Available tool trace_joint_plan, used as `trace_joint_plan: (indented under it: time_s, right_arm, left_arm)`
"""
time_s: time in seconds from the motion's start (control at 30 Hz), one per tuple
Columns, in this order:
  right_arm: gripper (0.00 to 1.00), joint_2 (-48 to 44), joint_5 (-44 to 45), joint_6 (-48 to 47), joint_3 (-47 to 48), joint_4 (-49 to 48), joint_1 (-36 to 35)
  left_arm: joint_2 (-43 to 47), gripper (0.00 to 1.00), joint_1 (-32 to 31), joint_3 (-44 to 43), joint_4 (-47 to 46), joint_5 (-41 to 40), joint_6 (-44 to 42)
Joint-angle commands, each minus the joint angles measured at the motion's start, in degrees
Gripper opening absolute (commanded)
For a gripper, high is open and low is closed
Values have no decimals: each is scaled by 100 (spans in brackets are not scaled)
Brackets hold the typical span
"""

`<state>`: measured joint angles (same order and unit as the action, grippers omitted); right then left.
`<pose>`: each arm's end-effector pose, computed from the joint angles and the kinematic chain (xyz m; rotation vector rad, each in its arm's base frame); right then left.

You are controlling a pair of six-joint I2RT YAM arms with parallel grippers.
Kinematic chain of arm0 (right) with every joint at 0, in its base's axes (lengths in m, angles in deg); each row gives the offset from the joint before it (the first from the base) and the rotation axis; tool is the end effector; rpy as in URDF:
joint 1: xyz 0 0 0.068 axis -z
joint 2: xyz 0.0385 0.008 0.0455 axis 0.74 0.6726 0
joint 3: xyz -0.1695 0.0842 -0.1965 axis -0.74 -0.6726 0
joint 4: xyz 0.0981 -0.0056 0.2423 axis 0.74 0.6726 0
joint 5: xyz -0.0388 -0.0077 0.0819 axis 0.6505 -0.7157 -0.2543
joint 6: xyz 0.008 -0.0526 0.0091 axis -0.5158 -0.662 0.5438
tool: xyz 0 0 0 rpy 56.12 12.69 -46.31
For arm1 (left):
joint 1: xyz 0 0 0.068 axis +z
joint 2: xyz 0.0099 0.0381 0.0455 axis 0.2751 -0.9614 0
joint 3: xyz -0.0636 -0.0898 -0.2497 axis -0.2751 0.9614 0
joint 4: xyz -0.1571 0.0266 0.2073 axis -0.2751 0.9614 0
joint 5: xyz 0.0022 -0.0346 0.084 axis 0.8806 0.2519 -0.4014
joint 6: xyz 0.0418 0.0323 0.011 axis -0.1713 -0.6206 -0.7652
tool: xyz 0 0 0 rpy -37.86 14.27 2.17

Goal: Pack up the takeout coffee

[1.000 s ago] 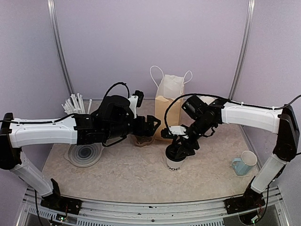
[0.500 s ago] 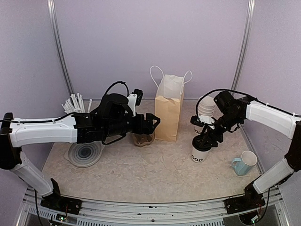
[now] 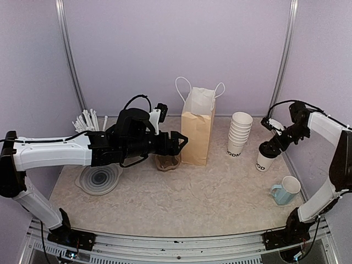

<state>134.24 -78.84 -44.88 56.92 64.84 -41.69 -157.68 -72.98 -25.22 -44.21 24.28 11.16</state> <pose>0.2958 -0.0172 0.2634 -0.9149 2.4375 0.2656 0.1984 -0.2954 0.3024 0.4179 1.9949 -0.8025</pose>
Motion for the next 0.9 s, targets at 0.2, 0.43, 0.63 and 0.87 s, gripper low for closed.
trace_joint_plan:
  time_s: [0.2, 0.43, 0.63, 0.87]
  right_arm:
    - [77, 459, -362, 171, 247, -146, 213]
    - [96, 218, -271, 300, 401, -69, 213]
    - [97, -76, -609, 249, 1293, 490, 166]
    - [75, 262, -740, 145, 2518, 650, -514]
  left_arm:
    - [43, 88, 50, 66, -95, 106, 46]
    - [17, 88, 66, -1, -60, 165, 21]
    - [75, 88, 67, -9, -60, 149, 2]
    - [89, 87, 85, -5, -60, 187, 2]
